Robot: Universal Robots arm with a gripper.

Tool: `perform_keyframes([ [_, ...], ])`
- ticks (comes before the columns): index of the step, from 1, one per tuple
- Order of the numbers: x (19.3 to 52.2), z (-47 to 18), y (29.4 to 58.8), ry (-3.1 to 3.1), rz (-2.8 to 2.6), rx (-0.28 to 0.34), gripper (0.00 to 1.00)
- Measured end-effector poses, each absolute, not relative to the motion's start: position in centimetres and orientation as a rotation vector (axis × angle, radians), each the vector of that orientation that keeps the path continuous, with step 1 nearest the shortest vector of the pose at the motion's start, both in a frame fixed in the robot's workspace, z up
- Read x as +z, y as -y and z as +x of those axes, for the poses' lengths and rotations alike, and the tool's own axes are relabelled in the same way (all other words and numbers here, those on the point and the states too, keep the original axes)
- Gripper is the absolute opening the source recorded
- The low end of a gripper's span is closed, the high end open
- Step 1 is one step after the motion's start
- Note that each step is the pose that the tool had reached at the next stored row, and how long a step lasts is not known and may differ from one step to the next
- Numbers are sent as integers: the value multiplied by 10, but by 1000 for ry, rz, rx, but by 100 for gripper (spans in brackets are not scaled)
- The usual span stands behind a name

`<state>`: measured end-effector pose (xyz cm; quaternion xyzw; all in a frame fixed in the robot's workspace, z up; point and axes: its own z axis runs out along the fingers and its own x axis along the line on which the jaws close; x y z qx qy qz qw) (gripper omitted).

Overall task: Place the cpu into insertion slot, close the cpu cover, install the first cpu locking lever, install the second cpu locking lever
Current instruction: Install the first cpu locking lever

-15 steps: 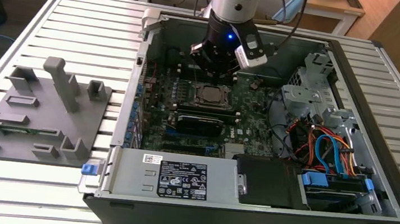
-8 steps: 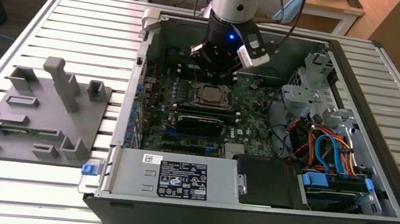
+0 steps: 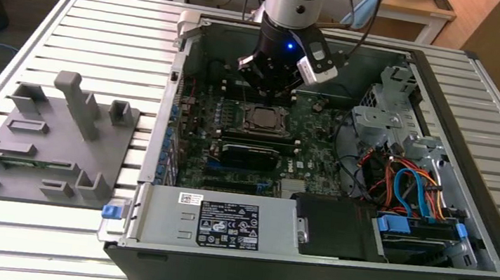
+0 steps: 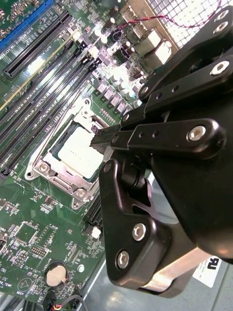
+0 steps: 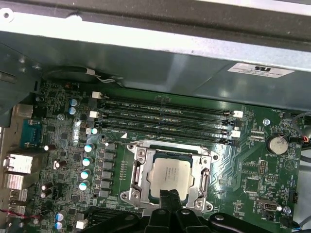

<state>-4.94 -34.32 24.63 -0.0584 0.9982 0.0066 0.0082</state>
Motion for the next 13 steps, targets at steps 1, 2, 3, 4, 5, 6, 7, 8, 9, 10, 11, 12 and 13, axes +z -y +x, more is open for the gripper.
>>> perform_keyframes([
  [1, 246, -49, 343, -3120, -183, 21, 10],
  [2, 246, -49, 343, -3120, -183, 21, 10],
  [3, 246, -49, 343, -3120, -183, 21, 10],
  [4, 246, -49, 343, -3120, -183, 20, 10],
  [5, 246, -49, 343, -3120, -183, 21, 10],
  [6, 246, -50, 343, -3120, -183, 21, 10],
  [7, 246, -51, 343, -3120, -183, 21, 10],
  [8, 246, -52, 343, -3120, -185, 21, 10],
  [9, 246, -53, 343, -3119, -196, 21, 10],
  [10, 246, -53, 343, -3118, -217, 21, 10],
  [11, 246, -53, 343, -3116, -236, 21, 10],
  [12, 246, -53, 343, -3116, -245, 21, 10],
  [13, 246, -53, 343, -3116, -246, 21, 10],
])
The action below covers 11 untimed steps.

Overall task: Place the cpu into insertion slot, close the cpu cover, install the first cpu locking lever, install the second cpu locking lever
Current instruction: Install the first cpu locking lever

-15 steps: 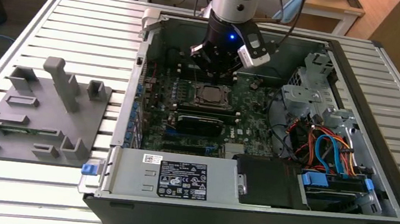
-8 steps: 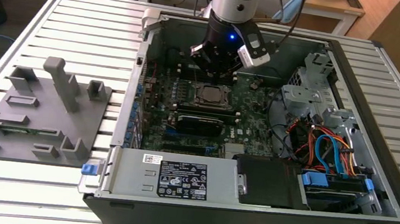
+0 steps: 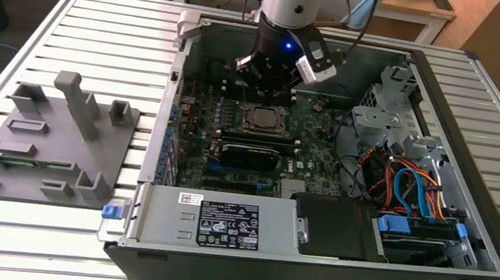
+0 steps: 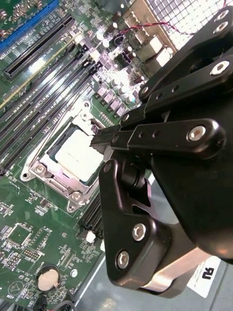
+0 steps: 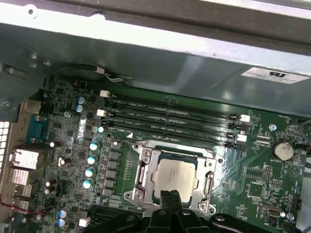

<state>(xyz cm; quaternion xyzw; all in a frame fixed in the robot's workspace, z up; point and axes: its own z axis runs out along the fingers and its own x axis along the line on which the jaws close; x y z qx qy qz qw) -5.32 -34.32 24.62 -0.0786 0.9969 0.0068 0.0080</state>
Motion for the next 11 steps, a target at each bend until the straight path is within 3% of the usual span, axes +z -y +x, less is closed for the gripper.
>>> perform_keyframes([
  [11, 245, -59, 343, -3123, -108, 20, 10],
])
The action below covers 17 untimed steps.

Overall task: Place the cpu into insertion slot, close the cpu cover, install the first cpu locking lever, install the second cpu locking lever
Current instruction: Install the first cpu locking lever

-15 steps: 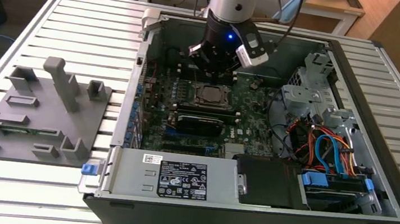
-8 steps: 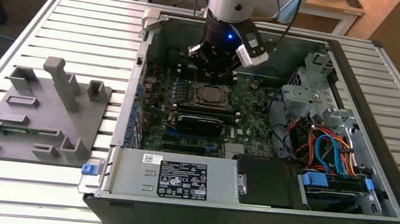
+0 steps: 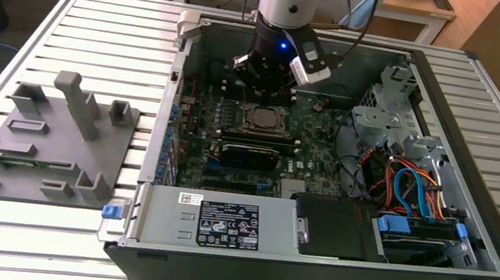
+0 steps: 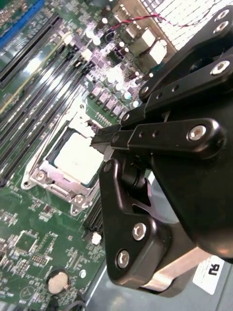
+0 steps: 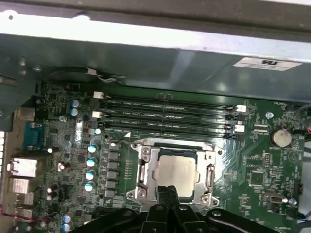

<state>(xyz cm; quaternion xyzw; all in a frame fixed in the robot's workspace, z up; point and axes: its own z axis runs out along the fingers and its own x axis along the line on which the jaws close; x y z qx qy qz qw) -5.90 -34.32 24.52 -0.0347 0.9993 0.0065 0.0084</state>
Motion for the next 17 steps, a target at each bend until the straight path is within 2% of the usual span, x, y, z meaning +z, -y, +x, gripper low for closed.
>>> perform_keyframes([
  [17, 245, -82, 343, -3123, -97, 21, 10],
])
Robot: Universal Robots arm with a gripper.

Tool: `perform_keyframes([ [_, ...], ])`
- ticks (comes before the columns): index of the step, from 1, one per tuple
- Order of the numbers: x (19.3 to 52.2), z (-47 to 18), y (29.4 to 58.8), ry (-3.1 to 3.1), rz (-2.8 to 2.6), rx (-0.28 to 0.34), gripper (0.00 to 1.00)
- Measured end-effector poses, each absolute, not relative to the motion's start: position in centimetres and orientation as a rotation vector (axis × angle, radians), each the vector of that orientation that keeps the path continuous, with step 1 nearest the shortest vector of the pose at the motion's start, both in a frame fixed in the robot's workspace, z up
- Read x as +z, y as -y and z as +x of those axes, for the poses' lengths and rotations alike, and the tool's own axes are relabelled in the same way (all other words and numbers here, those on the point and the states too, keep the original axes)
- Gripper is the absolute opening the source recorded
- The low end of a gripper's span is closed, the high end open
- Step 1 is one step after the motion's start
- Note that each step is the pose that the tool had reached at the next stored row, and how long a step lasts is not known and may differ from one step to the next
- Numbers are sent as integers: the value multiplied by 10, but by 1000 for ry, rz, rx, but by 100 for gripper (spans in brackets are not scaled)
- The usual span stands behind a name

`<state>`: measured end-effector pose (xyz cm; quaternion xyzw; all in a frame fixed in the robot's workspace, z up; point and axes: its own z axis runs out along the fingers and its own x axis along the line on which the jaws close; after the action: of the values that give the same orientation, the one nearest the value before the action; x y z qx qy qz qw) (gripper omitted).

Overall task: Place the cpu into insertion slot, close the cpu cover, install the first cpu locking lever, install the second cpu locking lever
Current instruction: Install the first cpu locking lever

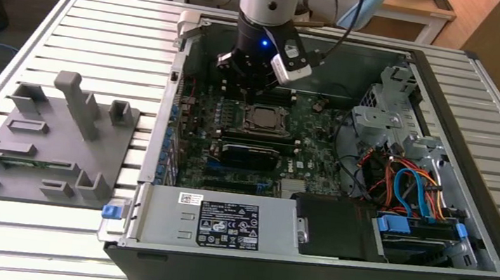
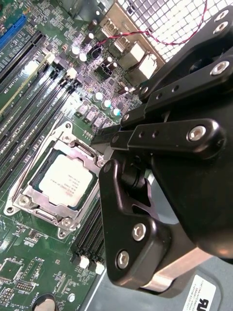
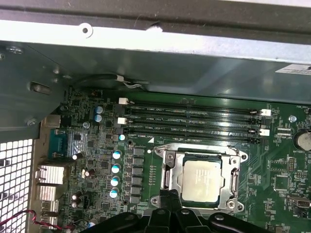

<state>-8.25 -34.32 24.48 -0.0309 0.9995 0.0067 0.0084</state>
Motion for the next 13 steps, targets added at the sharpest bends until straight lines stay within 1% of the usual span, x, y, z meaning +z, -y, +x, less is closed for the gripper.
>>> perform_keyframes([
  [13, 245, -84, 343, -3123, -96, 21, 10],
])
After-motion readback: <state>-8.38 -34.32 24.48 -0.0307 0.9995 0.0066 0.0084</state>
